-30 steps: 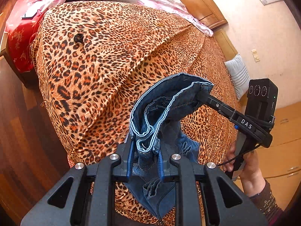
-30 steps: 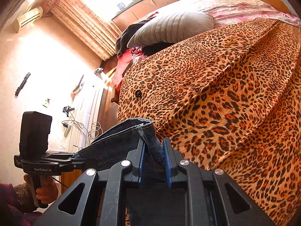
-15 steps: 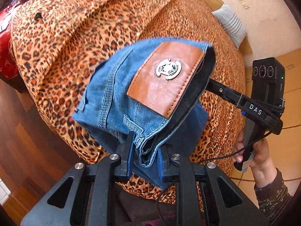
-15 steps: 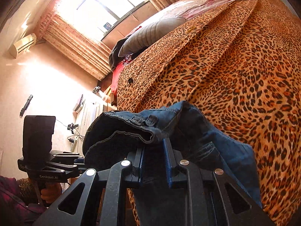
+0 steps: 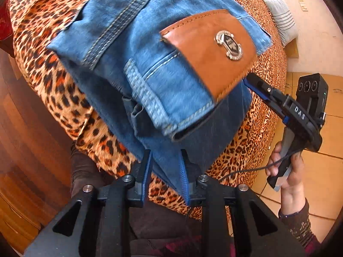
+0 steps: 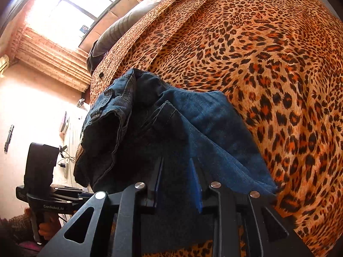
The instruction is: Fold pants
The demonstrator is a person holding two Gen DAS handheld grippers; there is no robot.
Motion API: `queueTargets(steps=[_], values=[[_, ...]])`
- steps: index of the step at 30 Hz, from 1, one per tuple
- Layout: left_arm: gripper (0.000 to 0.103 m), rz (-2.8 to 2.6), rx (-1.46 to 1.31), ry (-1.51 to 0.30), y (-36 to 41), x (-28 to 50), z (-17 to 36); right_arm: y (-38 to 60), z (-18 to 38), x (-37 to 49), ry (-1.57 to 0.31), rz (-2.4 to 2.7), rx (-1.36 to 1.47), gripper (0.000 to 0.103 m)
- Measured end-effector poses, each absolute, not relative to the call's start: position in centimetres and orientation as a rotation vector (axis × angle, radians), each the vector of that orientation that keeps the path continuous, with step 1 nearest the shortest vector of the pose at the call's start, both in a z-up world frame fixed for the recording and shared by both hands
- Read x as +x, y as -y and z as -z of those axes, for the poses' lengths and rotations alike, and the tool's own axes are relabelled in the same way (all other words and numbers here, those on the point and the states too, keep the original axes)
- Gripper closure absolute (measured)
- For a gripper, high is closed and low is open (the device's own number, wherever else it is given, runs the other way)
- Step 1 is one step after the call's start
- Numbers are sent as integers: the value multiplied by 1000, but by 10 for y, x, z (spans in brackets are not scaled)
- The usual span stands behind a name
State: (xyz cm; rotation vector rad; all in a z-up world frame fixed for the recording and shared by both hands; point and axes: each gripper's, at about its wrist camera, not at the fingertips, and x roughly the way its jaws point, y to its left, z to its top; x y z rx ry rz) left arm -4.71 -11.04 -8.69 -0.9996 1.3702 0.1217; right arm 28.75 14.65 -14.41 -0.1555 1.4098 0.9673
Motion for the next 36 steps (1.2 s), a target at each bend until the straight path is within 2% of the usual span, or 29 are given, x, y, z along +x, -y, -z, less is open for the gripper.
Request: queueTargets(steps=[3, 6, 7, 12, 18, 19, 21, 22, 27, 35, 36], values=[[50, -162, -1140, -1296, 96, -73, 84, -136, 135, 300, -1419, -950, -42, 57], [49, -190, -1405, -1187, 72, -87, 95, -134, 131, 313, -1436, -948, 113, 36], [49, -196, -1487, -1142, 67, -90, 99, -135, 132, 318, -1449, -943, 166, 34], [46, -191, -1741, -997, 56, -82, 107, -164, 136, 319, -1514, -958, 303, 33], [45, -186, -1825, -887, 63, -92, 89, -187, 133, 316, -1526, -982, 317, 31], [42, -196, -1813, -868, 64, -100, 83, -187, 131, 319, -1522, -984, 340, 30], [27, -254, -1809, -841, 60, -112, 81, -184, 128, 323, -1512, -986, 357, 24], [25, -283, -1815, -845, 57, -113, 85, -183, 128, 326, -1513, -979, 348, 22], [25, -344, -1859, -923, 59, -108, 117, -189, 142, 332, -1545, -936, 303, 22], [26, -387, -1826, -947, 62, -81, 118, -217, 151, 312, -1554, -955, 209, 22], [30, -384, -1824, -949, 62, -77, 117, -220, 152, 310, -1555, -963, 204, 23]])
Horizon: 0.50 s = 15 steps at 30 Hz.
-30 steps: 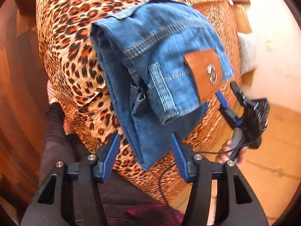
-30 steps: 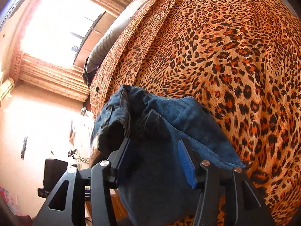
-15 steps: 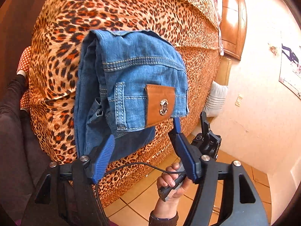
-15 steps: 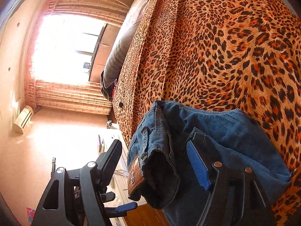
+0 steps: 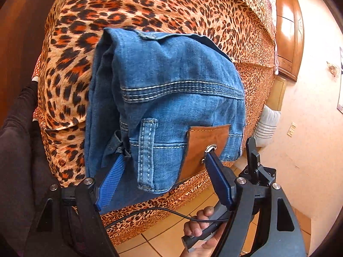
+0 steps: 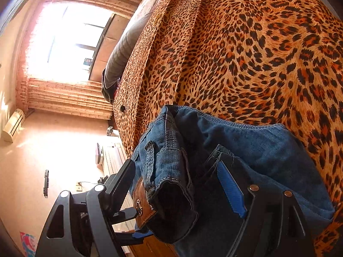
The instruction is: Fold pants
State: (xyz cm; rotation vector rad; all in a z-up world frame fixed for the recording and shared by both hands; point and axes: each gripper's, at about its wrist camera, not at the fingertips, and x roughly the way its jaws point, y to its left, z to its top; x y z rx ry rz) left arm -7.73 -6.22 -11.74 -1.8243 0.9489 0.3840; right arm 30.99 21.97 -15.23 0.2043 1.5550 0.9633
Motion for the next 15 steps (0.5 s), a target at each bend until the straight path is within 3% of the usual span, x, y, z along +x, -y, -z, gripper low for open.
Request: queueTargets(steps=[1, 2, 3, 4, 7, 11, 14, 15], values=[[38, -365, -1830, -938, 63, -75, 116, -221, 153, 307, -1553, -977, 203, 30], [57, -335, -1831, -935, 64, -69, 115, -223, 152, 304, -1546, -996, 202, 37], [65, -320, -1816, -950, 65, -65, 112, -225, 150, 301, -1536, -1012, 190, 58], [67, -320, -1797, -955, 66, -63, 108, -228, 149, 301, -1532, -1022, 171, 73], [77, -308, -1794, -936, 66, -66, 103, -232, 144, 298, -1523, -1022, 171, 79], [74, -327, -1805, -908, 64, -81, 101, -226, 142, 303, -1549, -1021, 295, 78], [46, -373, -1865, -895, 70, -95, 112, -224, 148, 306, -1584, -1004, 326, 76], [44, -388, -1883, -892, 73, -101, 117, -224, 149, 306, -1588, -1005, 327, 76]])
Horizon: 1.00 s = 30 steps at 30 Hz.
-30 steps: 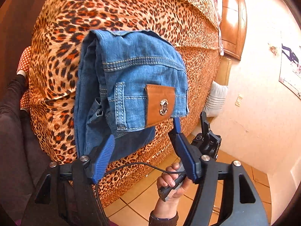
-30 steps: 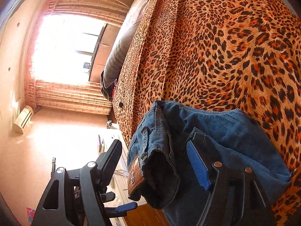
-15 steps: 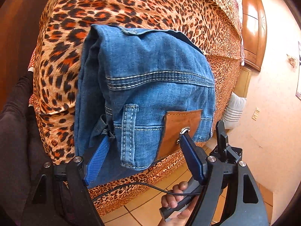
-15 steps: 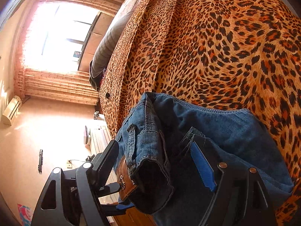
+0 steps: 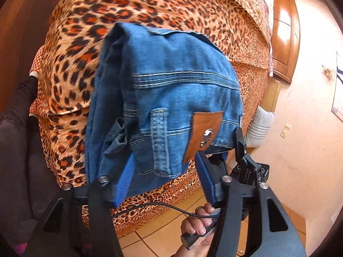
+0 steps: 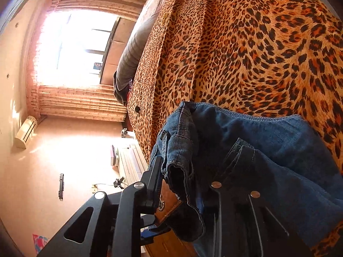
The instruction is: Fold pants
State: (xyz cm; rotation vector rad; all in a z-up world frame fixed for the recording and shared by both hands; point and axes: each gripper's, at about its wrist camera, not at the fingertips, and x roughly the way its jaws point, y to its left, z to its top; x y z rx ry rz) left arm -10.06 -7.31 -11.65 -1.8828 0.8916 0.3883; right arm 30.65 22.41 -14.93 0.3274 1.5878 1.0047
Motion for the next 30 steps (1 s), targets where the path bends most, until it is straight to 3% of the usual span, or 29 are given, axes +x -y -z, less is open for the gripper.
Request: queueTargets(steps=[11, 14, 17, 18, 19, 20, 26, 30], values=[[46, -364, -1937, -908, 103, -89, 142, -206, 164, 317, -1636, -972, 338, 58], [81, -356, -1937, -923, 99, -84, 147, -202, 168, 321, -1634, -958, 371, 55], [94, -380, -1906, -925, 90, -88, 140, -204, 170, 324, -1616, -956, 343, 56], [96, -384, -1886, -928, 87, -92, 136, -206, 170, 325, -1617, -968, 334, 65], [97, -388, -1860, -928, 84, -93, 128, -208, 168, 324, -1608, -973, 315, 80], [97, -387, -1832, -923, 81, -93, 119, -210, 165, 323, -1597, -984, 305, 84], [97, -361, -1615, -912, 74, -95, 58, -203, 130, 310, -1529, -1103, 304, 90], [97, -337, -1533, -975, 86, -89, 49, -183, 117, 306, -1531, -1131, 349, 90]])
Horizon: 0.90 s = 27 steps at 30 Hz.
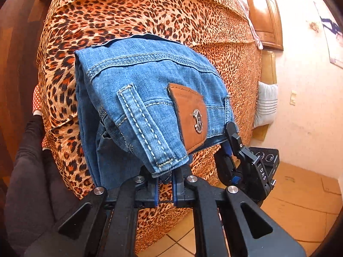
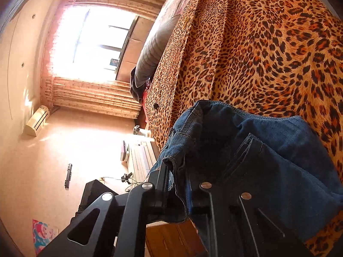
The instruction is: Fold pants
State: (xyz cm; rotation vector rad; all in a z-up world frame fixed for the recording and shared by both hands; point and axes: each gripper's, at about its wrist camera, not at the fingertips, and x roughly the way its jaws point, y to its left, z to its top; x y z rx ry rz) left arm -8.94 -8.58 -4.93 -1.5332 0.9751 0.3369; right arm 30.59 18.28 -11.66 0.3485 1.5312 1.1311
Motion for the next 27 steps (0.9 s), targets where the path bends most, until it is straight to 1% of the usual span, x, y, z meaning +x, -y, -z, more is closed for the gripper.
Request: queueTargets(steps=[2, 3, 6, 7, 8, 10, 11, 12, 13, 14, 15, 19, 23, 26, 27], values=[[97, -343, -1573, -982, 87, -91, 62, -175, 123, 308, -1559, -1112, 334, 90], [97, -338, -1621, -972, 87, -93, 70, -173, 128, 309, -1578, -1101, 332, 87], [97, -357, -1667, -952, 88, -98, 78, -168, 141, 309, -1609, -1072, 355, 85], [97, -375, -1666, -949, 87, -100, 77, -165, 143, 310, -1608, -1054, 363, 78], [97, -388, -1669, -936, 85, -104, 75, -166, 146, 311, -1615, -1039, 372, 74], [92, -384, -1691, -891, 83, -112, 69, -168, 150, 313, -1620, -1009, 370, 57], [86, -393, -1695, -870, 82, -116, 65, -170, 151, 313, -1616, -997, 362, 53], [77, -409, -1690, -854, 81, -118, 62, -173, 151, 314, -1609, -988, 356, 46], [71, -433, -1684, -841, 79, -121, 60, -174, 151, 315, -1600, -980, 353, 43], [63, -457, -1684, -826, 77, -124, 60, -178, 152, 315, -1597, -980, 352, 42], [60, -478, -1691, -813, 74, -126, 61, -182, 152, 316, -1599, -981, 349, 40], [59, -498, -1746, -801, 66, -128, 75, -194, 154, 317, -1599, -958, 319, 31], [59, -542, -1795, -813, 58, -124, 93, -205, 157, 312, -1606, -954, 296, 31], [60, -562, -1846, -842, 53, -123, 110, -216, 158, 302, -1577, -956, 213, 31], [60, -562, -1860, -867, 53, -121, 116, -221, 160, 298, -1571, -968, 187, 34]])
